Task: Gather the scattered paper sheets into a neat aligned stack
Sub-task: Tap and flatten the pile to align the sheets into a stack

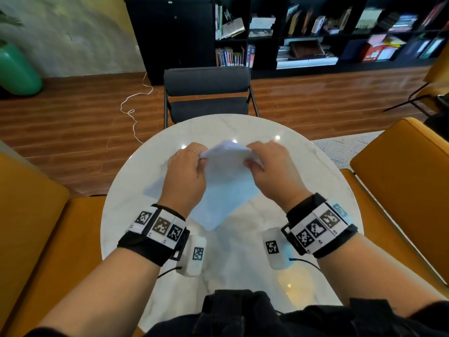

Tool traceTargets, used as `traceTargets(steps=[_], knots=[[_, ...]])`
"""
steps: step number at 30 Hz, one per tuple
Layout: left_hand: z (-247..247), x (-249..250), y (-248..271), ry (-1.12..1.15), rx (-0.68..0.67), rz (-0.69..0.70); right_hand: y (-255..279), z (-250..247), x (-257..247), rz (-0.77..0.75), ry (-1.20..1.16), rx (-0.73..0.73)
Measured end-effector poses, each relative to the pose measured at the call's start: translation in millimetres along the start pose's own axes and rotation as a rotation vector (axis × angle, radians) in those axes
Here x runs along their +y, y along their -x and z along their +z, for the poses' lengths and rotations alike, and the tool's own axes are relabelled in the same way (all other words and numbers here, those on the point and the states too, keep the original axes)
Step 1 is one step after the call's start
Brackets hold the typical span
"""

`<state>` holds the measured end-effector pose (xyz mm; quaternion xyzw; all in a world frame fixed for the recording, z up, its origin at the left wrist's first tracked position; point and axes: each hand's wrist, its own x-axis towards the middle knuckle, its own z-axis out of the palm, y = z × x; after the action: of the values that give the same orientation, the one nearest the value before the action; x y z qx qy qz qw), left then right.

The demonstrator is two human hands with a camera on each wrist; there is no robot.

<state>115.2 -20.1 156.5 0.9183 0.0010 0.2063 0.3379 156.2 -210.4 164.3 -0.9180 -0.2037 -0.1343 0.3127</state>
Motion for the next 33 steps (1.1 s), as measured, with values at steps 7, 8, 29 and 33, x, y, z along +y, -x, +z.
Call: traceTargets(steps=[7,8,29,33], knots=[[-14,-43,10,0.243,0.273,-0.488,8,-1,43,0.512,-0.666,0.052],[-16,-51,13,0.393,0.231,-0.630,12,-2,48,0.547,-0.773,0.064],[39,-79,72,0.319,-0.121,-0.671,80,65,94,0.819,-0.514,0.000],[17,-75,41,0.149,-0.101,-0.542,46,32,79,0.635,-0.442,0.148]])
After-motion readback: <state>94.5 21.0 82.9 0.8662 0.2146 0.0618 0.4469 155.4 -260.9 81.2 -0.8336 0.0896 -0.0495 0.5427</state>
